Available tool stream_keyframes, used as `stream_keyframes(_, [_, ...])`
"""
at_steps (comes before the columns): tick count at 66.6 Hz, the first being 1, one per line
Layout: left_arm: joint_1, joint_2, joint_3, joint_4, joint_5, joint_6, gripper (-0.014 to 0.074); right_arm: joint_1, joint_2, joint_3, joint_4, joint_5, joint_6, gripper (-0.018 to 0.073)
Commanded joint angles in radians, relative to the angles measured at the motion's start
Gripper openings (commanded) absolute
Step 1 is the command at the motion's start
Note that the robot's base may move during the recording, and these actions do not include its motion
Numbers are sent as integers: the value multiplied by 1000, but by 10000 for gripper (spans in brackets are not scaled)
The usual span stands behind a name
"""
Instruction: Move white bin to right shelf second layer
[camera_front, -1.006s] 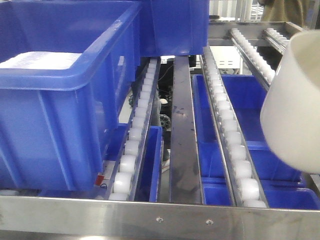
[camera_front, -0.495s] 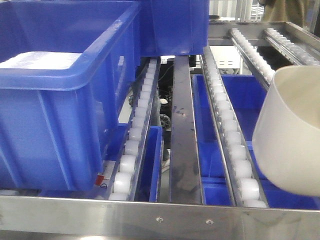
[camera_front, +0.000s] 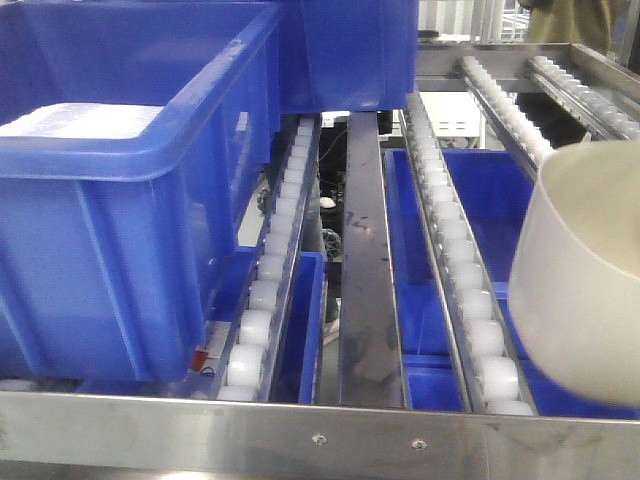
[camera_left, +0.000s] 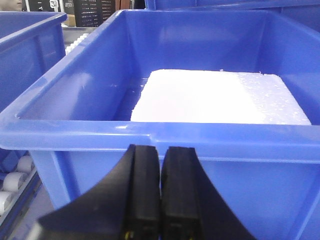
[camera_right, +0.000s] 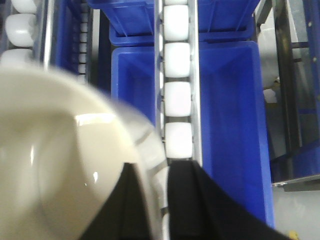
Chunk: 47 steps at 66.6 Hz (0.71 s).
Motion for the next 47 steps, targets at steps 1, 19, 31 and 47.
stream_keyframes(1, [-4,-16,37,-6,-81,-5,85,1,-18,-30,2,-67,1,283])
stream_keyframes(19, [-4,-16,37,-6,-81,-5,85,1,-53,-35,7,-62,1,283])
stream_keyframes(31, [-4,-16,37,-6,-81,-5,85,1,-163,-35,7,-31,1,283])
stream_keyframes(47, [-4,-16,37,-6,-81,-5,85,1,-294,-34,-2,99,-2,170])
